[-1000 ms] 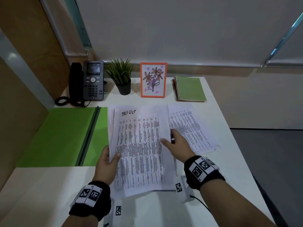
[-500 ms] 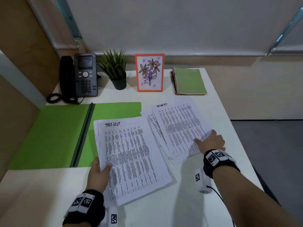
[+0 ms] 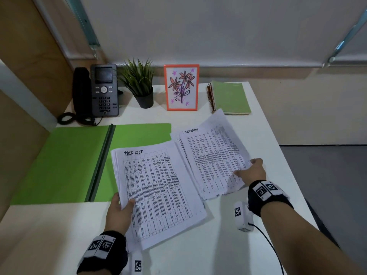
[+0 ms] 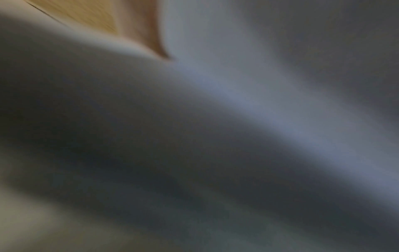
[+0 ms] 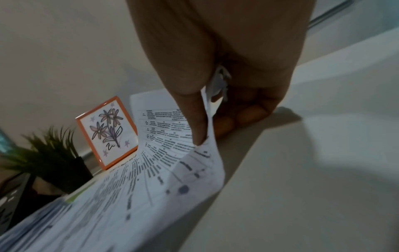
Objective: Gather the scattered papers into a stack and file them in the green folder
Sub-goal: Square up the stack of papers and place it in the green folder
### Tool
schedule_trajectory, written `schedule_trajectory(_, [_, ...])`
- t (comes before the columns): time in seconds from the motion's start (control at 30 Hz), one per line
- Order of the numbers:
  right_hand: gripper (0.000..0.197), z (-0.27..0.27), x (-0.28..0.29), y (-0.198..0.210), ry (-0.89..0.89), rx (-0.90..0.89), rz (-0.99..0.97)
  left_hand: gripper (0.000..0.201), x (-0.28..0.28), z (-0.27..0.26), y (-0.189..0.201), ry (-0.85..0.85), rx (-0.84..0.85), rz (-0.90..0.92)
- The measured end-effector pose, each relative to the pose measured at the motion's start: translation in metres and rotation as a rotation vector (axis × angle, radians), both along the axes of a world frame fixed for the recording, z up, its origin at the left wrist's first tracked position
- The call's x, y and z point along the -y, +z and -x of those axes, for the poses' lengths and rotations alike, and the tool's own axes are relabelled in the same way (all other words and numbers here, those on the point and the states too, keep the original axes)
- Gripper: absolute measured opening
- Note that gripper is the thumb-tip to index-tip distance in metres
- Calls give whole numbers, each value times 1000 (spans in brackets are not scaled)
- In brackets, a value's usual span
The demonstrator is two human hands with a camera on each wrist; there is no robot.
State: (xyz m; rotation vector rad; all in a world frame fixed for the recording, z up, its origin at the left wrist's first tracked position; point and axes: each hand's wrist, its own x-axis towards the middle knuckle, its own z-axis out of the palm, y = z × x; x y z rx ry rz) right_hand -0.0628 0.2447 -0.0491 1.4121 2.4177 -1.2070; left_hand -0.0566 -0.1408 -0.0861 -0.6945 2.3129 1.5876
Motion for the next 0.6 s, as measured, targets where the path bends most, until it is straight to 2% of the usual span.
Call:
schedule_trajectory(0.13, [65, -8, 3, 7, -80, -137, 72, 56, -1, -2, 2, -17, -3, 21])
schedule_trajectory(0.27, [40, -17, 2, 16, -128, -323, 15, 45, -4, -3, 9, -27, -26, 20])
schedule_trajectory(0.33, [34, -19, 2, 22, -193, -405, 4, 47, -6, -4, 12, -28, -33, 21])
schedule_trajectory(0.43, [12, -21, 4, 36, -277, -526, 56, 47, -7, -4, 15, -18, -28, 20])
schedule_trajectory(0.53, [19, -23, 17, 52, -292, -672, 230, 45, -9, -5, 19, -22, -25, 4])
schedule_trajectory(0.6, [41, -24, 30, 51, -248, -664, 338, 43, -11, -5, 22, -20, -25, -16])
